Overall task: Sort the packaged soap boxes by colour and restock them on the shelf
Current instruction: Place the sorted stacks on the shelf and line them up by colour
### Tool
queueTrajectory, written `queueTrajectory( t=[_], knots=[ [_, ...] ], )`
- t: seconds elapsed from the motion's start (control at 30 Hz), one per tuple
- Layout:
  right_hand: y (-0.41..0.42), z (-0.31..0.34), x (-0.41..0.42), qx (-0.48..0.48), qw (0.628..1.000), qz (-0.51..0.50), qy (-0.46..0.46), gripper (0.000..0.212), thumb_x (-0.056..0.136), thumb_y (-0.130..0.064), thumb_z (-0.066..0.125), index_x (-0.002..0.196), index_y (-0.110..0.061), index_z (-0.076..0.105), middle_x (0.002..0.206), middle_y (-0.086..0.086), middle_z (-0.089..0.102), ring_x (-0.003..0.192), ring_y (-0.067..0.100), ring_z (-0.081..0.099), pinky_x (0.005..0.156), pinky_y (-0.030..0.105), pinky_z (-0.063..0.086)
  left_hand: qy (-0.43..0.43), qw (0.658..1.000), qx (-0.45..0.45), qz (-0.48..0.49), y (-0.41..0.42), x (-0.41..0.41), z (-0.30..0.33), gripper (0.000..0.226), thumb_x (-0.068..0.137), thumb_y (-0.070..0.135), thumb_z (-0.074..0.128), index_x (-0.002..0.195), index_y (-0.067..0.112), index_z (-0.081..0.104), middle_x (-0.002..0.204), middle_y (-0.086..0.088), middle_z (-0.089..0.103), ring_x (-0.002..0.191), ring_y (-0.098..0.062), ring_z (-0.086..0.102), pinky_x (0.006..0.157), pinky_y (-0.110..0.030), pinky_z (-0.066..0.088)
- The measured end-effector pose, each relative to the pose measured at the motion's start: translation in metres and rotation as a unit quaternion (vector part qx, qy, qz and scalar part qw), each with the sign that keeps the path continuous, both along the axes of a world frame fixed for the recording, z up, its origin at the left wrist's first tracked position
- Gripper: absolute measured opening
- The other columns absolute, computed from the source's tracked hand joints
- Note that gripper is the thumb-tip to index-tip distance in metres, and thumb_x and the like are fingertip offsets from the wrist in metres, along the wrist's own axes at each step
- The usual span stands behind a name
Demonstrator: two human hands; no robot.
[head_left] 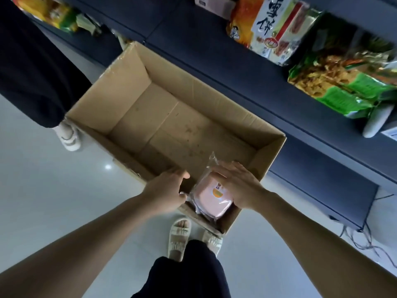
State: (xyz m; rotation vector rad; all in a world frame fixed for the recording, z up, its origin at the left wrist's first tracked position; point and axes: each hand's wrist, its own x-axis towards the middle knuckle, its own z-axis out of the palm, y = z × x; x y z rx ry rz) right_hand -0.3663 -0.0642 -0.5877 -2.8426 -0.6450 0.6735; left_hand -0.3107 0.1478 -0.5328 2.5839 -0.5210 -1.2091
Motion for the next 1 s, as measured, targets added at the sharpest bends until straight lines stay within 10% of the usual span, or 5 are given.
queueTrajectory(
  t=[0.43, 1.0],
  knots=[
    [-0.077, 0.053, -0.010, 0.068, 0.922, -0.345, -0.165, 0.077, 0.054, -0.016, 0.076, 0.125, -0.004, 0.048, 0.123, 0.014, 0.047, 0.111, 0.035, 0.042, 0.094, 0.046, 0.042, -0.047, 0.997, 0.057, 0.025, -0.060, -0.035, -0.051, 0.068, 0.078, 0.034, 0.071, 0.130, 0.014, 0.033, 0.131, -0.009, 0.041, 0.122, -0.029, 0.043, 0.091, -0.041, 0.046],
    [-0.102, 0.097, -0.064, 0.083, 0.882, -0.448, -0.122, 0.084, 0.057, -0.023, 0.079, 0.132, -0.012, 0.042, 0.123, 0.003, 0.043, 0.113, 0.024, 0.041, 0.085, 0.038, 0.047, -0.140, 0.987, 0.031, 0.077, -0.084, -0.026, -0.018, 0.079, 0.070, 0.033, 0.073, 0.135, 0.014, 0.032, 0.129, -0.008, 0.044, 0.120, -0.027, 0.045, 0.086, -0.034, 0.043]
  ],
)
